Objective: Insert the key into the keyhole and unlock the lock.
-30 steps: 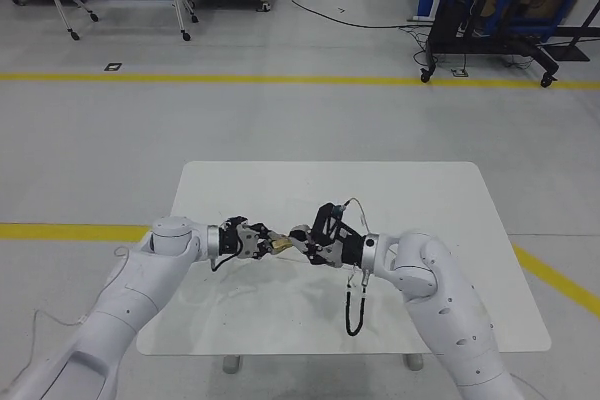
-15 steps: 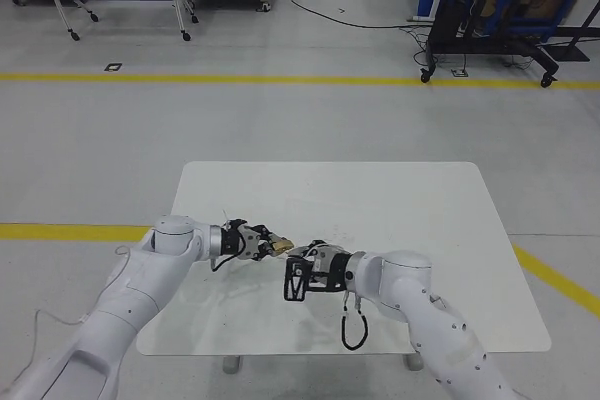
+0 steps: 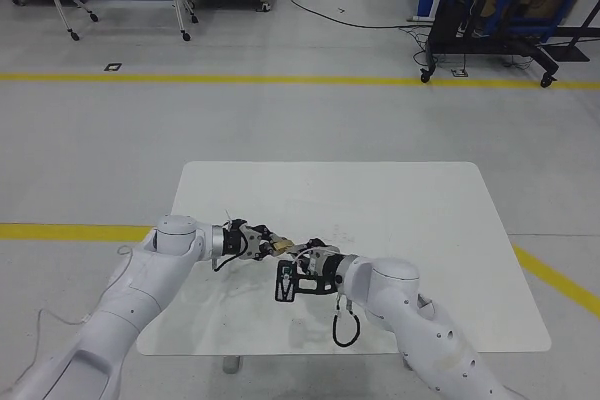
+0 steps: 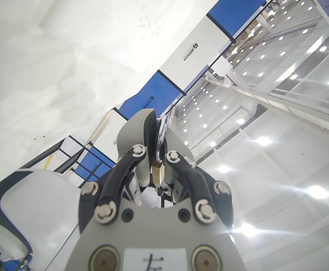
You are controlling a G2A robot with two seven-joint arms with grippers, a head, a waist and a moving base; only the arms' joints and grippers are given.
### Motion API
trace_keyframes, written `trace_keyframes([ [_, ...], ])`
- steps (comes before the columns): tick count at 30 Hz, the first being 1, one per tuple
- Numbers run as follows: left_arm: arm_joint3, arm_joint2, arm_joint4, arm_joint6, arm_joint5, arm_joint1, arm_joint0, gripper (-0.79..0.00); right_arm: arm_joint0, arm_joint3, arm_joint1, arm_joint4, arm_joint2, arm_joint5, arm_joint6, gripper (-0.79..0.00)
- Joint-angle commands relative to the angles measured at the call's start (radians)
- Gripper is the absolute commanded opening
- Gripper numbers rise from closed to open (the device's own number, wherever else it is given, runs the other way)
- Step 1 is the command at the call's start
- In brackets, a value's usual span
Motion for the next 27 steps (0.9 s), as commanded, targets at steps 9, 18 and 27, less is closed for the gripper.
trace_keyframes([
  [9,0.005,-0.006,0.003,0.017,0.007,-0.006,0.000,-0.785,0.010,0.005,-0.003,-0.035,-0.054,0.006,0.050,-0.785],
  [18,0.009,-0.009,0.015,0.004,0.009,-0.010,-0.002,-0.785,0.025,0.010,-0.008,-0.047,-0.075,0.036,0.102,-0.785],
  [27,0.015,-0.007,0.034,-0.011,0.011,-0.013,-0.006,-0.785,0.045,0.027,-0.015,-0.044,-0.104,0.043,0.127,-0.785],
])
